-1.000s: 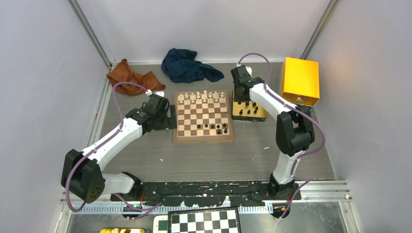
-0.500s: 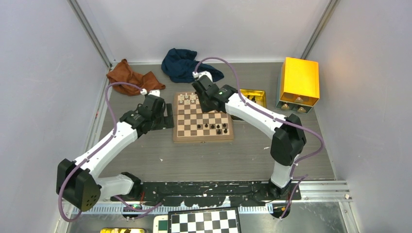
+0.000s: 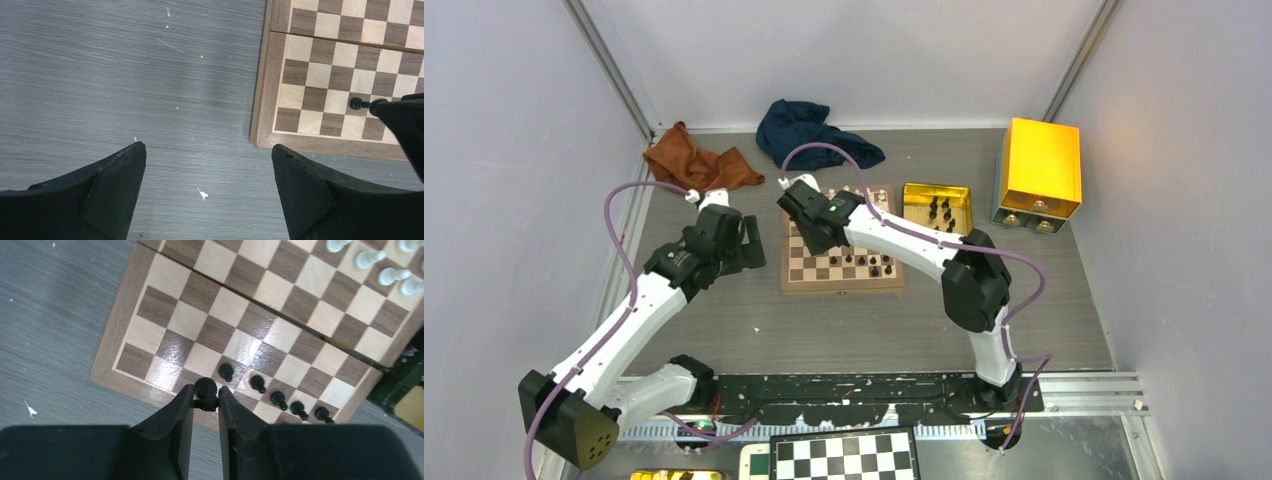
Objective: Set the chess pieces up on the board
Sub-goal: Place the chess piece on the chessboard, then pick up the chess piece from the storage box.
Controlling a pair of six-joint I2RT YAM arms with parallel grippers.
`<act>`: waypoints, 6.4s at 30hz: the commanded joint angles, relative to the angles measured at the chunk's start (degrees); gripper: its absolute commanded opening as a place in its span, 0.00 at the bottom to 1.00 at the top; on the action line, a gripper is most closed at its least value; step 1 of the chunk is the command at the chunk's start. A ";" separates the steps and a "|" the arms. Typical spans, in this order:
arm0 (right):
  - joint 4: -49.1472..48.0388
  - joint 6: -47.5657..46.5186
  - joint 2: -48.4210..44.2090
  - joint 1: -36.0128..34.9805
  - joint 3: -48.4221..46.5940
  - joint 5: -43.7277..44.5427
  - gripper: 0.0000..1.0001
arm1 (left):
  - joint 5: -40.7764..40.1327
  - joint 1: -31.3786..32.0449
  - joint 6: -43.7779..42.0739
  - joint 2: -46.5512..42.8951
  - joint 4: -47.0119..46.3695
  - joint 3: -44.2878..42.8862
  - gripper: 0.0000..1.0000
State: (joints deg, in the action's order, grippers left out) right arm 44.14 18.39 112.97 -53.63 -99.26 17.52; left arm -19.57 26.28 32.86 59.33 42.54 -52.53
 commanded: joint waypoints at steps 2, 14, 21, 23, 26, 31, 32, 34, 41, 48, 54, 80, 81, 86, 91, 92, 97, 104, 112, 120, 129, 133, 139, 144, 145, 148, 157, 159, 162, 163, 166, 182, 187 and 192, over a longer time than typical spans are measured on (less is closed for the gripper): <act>1.62 0.59 2.12 -2.57 -5.03 -1.24 0.01 | -2.04 -0.78 1.24 -3.15 1.58 1.00 0.97; 3.84 0.72 5.65 -4.91 -7.13 -2.13 0.01 | -1.54 -0.97 1.45 -3.96 1.49 1.98 0.97; 3.94 0.60 7.06 -5.11 -6.91 -2.55 0.01 | -1.13 -1.06 1.42 -3.88 1.09 2.41 0.97; 3.96 0.51 7.49 -5.07 -6.94 -2.70 0.01 | -1.08 -1.06 1.43 -3.78 1.03 2.48 0.97; 3.86 0.41 8.20 -5.14 -6.94 -3.05 0.01 | -1.00 -1.06 1.35 -3.70 1.03 2.52 0.97; 3.60 0.24 8.72 -5.17 -6.98 -3.36 0.01 | -0.99 -1.15 1.27 -3.61 0.92 2.61 0.97; 3.60 0.16 8.76 -5.13 -7.08 -3.41 0.01 | -0.99 -1.15 1.30 -3.53 0.88 2.61 0.97; 3.65 0.11 8.85 -5.14 -7.25 -3.52 0.01 | -0.99 -1.15 1.28 -3.52 0.91 2.61 0.97; 3.60 0.03 9.24 -5.11 -7.55 -3.89 0.01 | -0.94 -1.23 1.26 -3.35 0.84 2.61 0.97; 3.21 -0.28 9.40 -5.12 -7.27 -3.98 0.01 | -0.73 -1.34 1.24 -3.18 0.56 2.86 0.97; 2.62 -0.91 10.11 -5.08 -7.63 -3.86 0.01 | -0.64 -1.41 1.03 -3.16 0.50 2.96 0.97; 3.06 -1.43 12.41 -4.37 -9.09 -4.85 0.03 | -0.73 -1.85 -0.09 -1.87 -0.15 2.61 0.97; 3.06 -1.43 12.41 -4.34 -8.91 -4.93 0.05 | -0.73 -1.85 -0.12 -1.79 -0.19 2.59 0.97; 3.06 -1.43 11.95 -4.24 -8.89 -4.71 0.17 | -0.56 -1.94 -0.04 -1.25 -0.45 2.44 0.97; 3.11 -1.68 11.58 -4.19 -9.02 -4.66 0.29 | -0.29 -1.94 -0.05 -0.73 -0.65 2.27 0.97; 3.10 -1.75 11.45 -4.18 -9.05 -4.59 0.30 | -0.29 -1.98 -0.08 -0.63 -0.77 2.26 0.97; 3.25 -2.13 11.15 -4.07 -9.51 -4.77 0.35 | -0.29 -2.03 -0.07 -0.40 -0.80 2.09 0.97; 3.72 -2.57 11.01 -3.91 -10.70 -4.94 0.37 | -0.46 -2.03 0.03 -0.44 -0.71 1.82 0.97; 3.73 -2.44 8.70 -3.25 -11.87 -3.73 0.37 | -1.15 -2.14 -0.19 -0.33 -0.27 0.95 0.97; 1.73 -1.55 2.61 4.81 -10.29 -0.31 0.37 | -1.17 -2.46 -0.34 -0.36 -0.07 0.77 0.97; -1.07 -1.14 -4.42 19.60 -3.15 2.48 0.38 | -0.69 -2.46 -0.23 0.48 0.01 0.44 0.97; -1.93 -0.37 -5.63 24.34 1.13 2.72 0.38 | -0.64 -2.49 -0.25 0.91 -0.06 0.11 0.97; -3.76 0.58 -6.16 29.01 6.20 1.24 0.38 | -0.88 -2.50 -0.61 1.55 0.17 -0.24 0.97; -4.70 1.29 -5.75 31.71 8.86 -0.10 0.38 | -1.16 -2.55 -1.12 2.14 0.40 -0.72 0.97; -4.90 1.44 -5.68 32.14 9.25 -0.42 0.38 | -1.23 -2.54 -1.20 2.25 0.43 -0.85 0.97; -5.20 1.68 -5.37 32.69 10.16 -1.34 0.38 | -1.26 -2.55 -1.30 2.66 0.40 -1.06 0.97; -5.89 2.31 -3.96 33.47 12.34 -3.07 0.37 | -1.17 -2.53 -1.41 3.84 0.24 -1.76 0.97; -5.97 2.43 -3.71 33.67 12.74 -3.31 0.38 | -1.15 -2.55 -1.53 4.03 0.21 -1.77 0.97; -6.32 2.51 -3.40 33.95 13.39 -3.53 0.38 | -1.17 -2.55 -1.54 4.19 0.11 -1.74 0.97; -6.46 2.52 -3.31 34.04 13.60 -3.66 0.38 | -1.17 -2.55 -1.54 4.21 0.13 -1.77 0.97; -6.69 2.50 -2.94 34.49 14.07 -3.98 0.37 | -1.16 -2.55 -1.45 4.37 0.07 -1.69 0.97; -7.74 2.87 -1.41 35.28 15.56 -5.01 0.38 | -0.88 -2.55 -1.44 5.27 -0.21 -1.87 0.97; -7.84 3.01 -1.02 35.36 15.66 -5.38 0.37 | -0.90 -2.55 -1.48 5.51 -0.27 -1.87 0.97; -8.02 3.23 -0.67 35.45 15.98 -5.72 0.37 | -0.89 -2.55 -1.56 5.62 -0.32 -1.87 0.97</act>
State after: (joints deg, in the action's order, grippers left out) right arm 37.71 20.95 112.16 -18.52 -83.33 12.16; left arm -19.94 23.97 32.27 65.08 43.94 -52.27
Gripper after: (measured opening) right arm 0.372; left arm 0.971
